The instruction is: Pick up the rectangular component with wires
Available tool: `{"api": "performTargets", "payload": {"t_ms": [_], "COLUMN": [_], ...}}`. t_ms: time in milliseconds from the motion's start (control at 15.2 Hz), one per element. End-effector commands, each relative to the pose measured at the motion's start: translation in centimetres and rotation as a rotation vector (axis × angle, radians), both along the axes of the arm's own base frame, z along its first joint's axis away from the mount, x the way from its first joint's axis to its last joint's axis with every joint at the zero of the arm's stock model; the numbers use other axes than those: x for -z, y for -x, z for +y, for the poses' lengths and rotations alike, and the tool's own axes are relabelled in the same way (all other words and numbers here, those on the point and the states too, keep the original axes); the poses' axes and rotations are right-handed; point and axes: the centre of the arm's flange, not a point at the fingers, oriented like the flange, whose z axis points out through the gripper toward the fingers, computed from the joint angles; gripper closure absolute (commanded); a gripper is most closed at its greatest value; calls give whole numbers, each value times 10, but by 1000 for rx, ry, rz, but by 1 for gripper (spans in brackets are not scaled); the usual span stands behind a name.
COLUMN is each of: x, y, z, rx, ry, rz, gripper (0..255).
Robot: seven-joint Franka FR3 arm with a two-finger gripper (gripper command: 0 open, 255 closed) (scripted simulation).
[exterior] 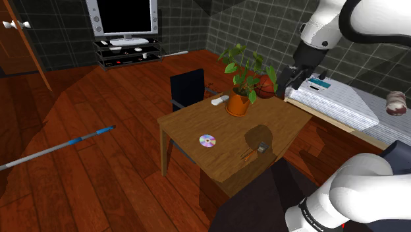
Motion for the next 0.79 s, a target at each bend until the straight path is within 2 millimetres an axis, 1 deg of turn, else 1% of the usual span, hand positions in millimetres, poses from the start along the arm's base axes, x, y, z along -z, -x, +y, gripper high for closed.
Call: {"api": "performTargets", "payload": {"t_ms": [0, 396, 726], "x": [0, 70, 129], "y": [0, -32, -55], "z": [0, -22, -43], "rx": [0, 200, 366], "ry": [0, -17, -31], "rz": [0, 6, 11], "gripper": [0, 0, 0]}}
